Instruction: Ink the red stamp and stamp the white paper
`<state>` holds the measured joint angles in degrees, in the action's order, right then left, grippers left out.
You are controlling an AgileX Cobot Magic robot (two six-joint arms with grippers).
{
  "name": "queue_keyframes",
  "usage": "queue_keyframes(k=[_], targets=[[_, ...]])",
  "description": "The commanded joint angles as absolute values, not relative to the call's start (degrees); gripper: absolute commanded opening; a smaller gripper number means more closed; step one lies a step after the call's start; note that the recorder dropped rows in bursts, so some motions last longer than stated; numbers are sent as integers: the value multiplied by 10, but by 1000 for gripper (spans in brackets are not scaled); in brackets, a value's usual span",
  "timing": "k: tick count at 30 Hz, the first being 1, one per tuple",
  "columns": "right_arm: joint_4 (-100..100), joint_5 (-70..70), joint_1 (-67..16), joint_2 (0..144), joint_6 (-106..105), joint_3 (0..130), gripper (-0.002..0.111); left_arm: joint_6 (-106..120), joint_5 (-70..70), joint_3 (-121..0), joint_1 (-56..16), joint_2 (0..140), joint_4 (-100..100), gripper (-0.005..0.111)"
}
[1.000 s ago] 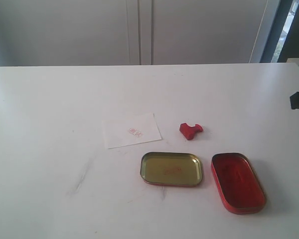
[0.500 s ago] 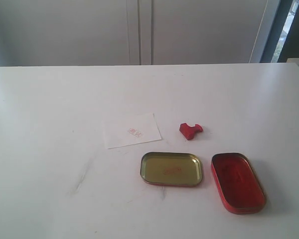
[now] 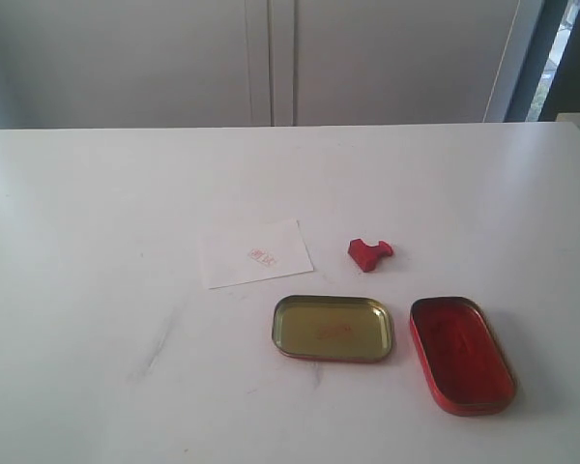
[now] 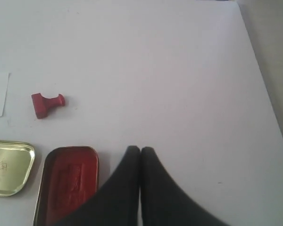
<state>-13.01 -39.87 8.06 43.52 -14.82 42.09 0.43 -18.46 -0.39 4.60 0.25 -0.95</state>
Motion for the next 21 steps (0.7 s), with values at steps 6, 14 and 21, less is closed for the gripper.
queue_keyframes(k=[6,14,21], targets=[[-129,-333,86,337,-158,367,0,5,-190,0,46,0,-7,0],[-129,-314,86,307,-158,356,0,5,-190,0,46,0,-7,0],[-130,-318,86,307,-158,356,0,5,-190,0,46,0,-7,0]])
